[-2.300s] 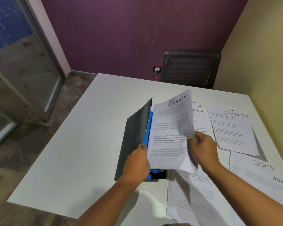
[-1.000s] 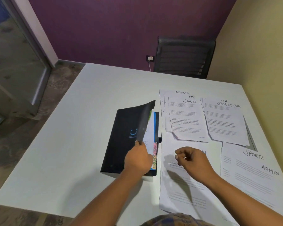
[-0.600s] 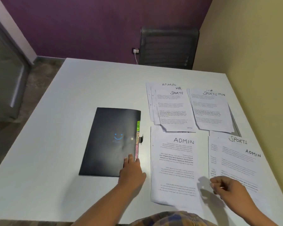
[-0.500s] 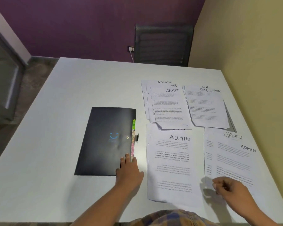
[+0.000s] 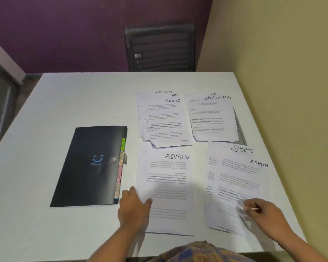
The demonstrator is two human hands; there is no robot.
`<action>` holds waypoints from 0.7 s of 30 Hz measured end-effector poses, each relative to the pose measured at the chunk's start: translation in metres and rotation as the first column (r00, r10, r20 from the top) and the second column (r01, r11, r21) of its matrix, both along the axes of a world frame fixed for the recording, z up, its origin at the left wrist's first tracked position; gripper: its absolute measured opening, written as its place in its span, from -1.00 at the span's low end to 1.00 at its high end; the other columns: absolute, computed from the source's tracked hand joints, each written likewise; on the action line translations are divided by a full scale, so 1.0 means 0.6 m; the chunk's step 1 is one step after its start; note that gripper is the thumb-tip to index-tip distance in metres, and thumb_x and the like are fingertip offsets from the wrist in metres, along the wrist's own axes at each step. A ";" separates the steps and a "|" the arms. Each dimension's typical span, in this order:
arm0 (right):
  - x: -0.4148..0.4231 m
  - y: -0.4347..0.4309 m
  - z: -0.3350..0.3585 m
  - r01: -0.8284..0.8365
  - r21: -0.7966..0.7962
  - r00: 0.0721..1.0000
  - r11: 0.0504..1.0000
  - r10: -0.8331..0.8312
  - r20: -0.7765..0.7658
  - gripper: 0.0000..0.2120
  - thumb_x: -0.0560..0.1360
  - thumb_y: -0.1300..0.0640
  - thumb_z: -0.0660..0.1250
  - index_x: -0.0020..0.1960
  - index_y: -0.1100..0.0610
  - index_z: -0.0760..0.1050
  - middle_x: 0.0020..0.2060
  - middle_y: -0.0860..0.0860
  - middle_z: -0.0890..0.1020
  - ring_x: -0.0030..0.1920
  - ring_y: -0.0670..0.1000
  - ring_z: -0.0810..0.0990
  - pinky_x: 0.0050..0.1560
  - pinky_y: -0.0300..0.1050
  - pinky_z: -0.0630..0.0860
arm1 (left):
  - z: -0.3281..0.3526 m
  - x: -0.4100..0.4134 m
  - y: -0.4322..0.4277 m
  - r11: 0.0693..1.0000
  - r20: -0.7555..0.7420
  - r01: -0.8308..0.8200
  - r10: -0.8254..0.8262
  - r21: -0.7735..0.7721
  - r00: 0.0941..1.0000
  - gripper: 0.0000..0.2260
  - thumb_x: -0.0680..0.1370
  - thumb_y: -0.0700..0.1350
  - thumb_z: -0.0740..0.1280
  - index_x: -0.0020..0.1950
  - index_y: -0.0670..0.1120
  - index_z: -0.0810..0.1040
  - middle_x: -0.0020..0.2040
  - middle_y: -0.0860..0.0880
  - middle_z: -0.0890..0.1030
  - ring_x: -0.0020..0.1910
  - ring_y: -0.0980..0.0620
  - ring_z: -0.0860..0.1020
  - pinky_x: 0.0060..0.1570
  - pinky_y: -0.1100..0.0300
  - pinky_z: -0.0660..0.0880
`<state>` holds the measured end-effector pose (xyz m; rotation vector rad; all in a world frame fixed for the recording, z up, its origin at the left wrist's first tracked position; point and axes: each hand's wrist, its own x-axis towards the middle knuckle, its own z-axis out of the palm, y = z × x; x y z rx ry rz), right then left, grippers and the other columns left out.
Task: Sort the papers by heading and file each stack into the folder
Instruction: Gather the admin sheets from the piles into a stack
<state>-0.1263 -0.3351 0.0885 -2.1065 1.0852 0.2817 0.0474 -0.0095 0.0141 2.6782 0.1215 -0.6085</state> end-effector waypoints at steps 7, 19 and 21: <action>-0.037 -0.102 -0.045 0.275 -0.071 0.959 0.959 -0.279 -0.059 -0.66 0.45 0.14 0.41 0.21 0.17 0.56 0.09 0.13 0.65 -0.04 0.12 0.56 -0.12 -0.08 0.45 | -0.012 0.013 -0.023 0.996 -0.074 -0.091 0.090 -0.005 0.993 -0.51 0.31 -0.05 0.58 0.10 -0.15 0.44 0.08 -0.13 0.49 -0.05 -0.15 0.57 -0.14 0.08 0.54; -0.026 -0.166 -0.098 0.366 -0.050 0.884 0.929 -0.365 -0.292 -0.66 0.39 0.04 0.51 -0.18 0.28 0.46 -0.37 0.14 0.59 -0.40 0.14 0.57 -0.49 -0.22 0.36 | 0.016 -0.006 -0.009 0.998 -0.037 -0.022 0.024 0.056 0.999 -0.58 0.57 -0.09 0.34 -0.47 -0.06 0.31 -0.52 0.02 0.42 -0.43 -0.01 0.46 -0.43 0.19 0.26; -0.027 -0.179 -0.104 0.280 -0.091 0.902 0.956 -0.294 -0.317 -0.65 0.44 -0.03 0.44 -0.28 0.25 0.49 -0.39 0.09 0.58 -0.40 0.09 0.55 -0.49 -0.18 0.36 | 0.024 -0.011 -0.005 0.998 -0.012 -0.038 0.039 0.046 0.999 -0.60 0.59 -0.09 0.31 -0.45 -0.05 0.38 -0.48 0.02 0.48 -0.39 -0.01 0.50 -0.42 0.18 0.29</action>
